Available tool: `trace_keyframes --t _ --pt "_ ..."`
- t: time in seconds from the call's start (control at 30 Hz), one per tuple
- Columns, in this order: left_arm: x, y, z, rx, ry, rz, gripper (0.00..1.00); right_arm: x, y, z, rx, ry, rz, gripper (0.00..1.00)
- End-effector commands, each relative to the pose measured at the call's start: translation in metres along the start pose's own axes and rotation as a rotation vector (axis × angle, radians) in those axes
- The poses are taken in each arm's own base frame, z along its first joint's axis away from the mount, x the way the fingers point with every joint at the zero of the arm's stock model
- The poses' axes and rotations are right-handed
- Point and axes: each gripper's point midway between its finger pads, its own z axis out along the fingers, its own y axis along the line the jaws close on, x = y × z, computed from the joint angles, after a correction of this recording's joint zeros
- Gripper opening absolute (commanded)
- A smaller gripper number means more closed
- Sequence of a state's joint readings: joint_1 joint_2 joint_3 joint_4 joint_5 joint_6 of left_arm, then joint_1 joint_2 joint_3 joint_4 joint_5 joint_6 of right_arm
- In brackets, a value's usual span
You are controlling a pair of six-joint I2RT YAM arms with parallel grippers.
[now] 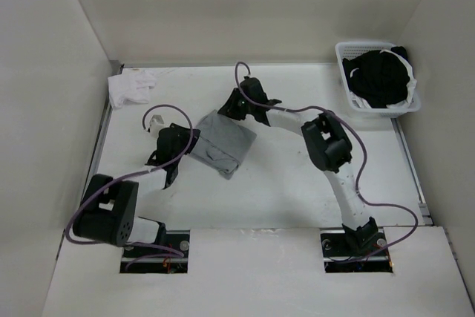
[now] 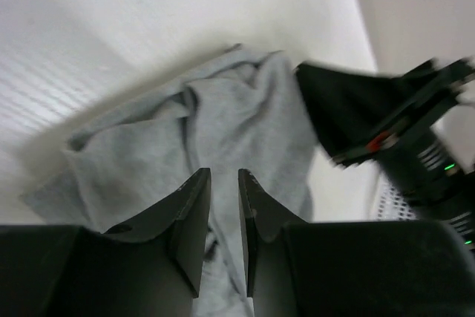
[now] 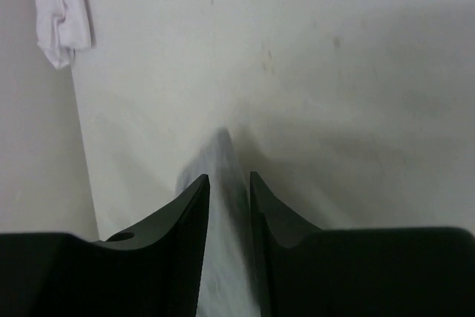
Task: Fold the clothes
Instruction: Fold the tank top
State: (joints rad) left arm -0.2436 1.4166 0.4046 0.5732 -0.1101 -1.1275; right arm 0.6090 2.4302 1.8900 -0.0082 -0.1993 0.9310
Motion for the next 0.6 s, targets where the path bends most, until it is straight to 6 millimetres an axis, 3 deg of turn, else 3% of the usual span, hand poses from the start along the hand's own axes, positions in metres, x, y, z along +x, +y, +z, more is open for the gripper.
trace_keyframes --t 0.0,0.1,0.23,0.37,0.47,0.57 --pt "-0.008 -0.034 -0.020 0.104 -0.030 0.036 0.21 -0.030 0.078 -0.076 -0.188 -0.129 -0.084 0.34" --pt "-0.006 -0.040 -0.029 0.120 -0.025 0.060 0.22 -0.017 0.069 -0.118 -0.198 -0.140 -0.089 0.36" --pt "-0.003 -0.039 -0.029 0.121 -0.020 0.069 0.23 0.016 0.029 -0.136 -0.131 -0.082 -0.088 0.31" --pt "0.002 -0.043 -0.022 0.134 -0.006 0.073 0.23 0.044 -0.014 -0.129 -0.056 -0.013 -0.080 0.18" --pt "0.003 -0.041 -0.020 0.129 -0.005 0.072 0.23 0.055 -0.039 -0.116 0.004 0.008 -0.056 0.17" --pt "0.005 -0.036 -0.023 0.123 -0.004 0.075 0.23 0.051 -0.067 -0.108 0.072 -0.018 0.007 0.19"
